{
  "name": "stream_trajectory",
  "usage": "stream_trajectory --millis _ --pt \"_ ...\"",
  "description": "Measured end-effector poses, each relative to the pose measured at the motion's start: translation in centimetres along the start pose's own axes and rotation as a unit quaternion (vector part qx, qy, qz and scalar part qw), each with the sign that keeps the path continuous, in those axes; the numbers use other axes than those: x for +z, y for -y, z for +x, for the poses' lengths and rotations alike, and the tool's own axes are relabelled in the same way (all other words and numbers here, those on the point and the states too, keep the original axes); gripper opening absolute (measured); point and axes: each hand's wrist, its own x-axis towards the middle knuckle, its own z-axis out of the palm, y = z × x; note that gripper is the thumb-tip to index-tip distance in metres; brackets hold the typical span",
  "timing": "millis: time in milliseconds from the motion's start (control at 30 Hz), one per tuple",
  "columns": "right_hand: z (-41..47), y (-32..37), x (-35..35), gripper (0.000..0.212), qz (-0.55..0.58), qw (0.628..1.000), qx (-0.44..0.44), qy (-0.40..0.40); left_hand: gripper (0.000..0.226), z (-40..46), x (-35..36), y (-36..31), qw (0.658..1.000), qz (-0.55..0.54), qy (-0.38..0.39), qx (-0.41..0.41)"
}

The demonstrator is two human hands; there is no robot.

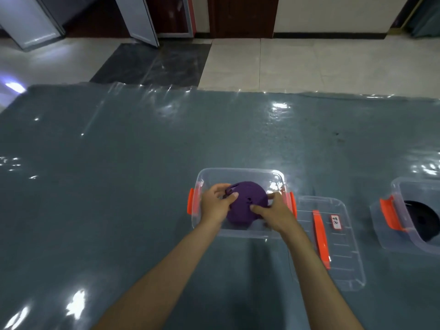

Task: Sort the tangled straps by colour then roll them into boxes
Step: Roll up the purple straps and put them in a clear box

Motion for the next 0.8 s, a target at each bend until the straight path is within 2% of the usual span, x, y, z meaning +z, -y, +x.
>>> stream_trajectory --millis 100,200,333,433,600,700,800 --pt "2.2 -0.6 0.1 0.050 -0.072 0.994 0.062 0.054 0.031 2.8 0.4 2.4 0.996 0.092 -0.013 -0.009" --pt "3.8 -0.8 0.8 0.051 -0.122 0.987 0.067 0.077 0.029 5.0 0.7 4.1 0.990 0.135 -0.021 -0.039" --pt "5.4 -1.2 2.0 0.018 -0.155 0.978 0.072 0.120 0.032 7.0 1.5 4.8 0.982 0.179 -0.026 -0.054" --pt "6.4 -2.1 2.8 0.042 -0.159 0.978 0.066 0.118 0.034 8.1 1.6 5.0 0.974 0.223 -0.015 -0.042" --pt "6.4 -2.7 2.8 0.041 -0.196 0.972 0.048 0.119 0.030 8.5 1.1 5.0 0.962 0.270 -0.010 -0.031" --pt "4.4 -1.5 1.6 0.042 -0.228 0.971 -0.063 0.036 0.030 7.9 0.9 4.5 0.945 0.326 -0.018 0.004" --pt "0.9 0.0 -1.2 0.021 -0.126 0.970 -0.192 -0.081 0.036 6.6 0.6 3.5 0.922 0.384 0.000 0.041"
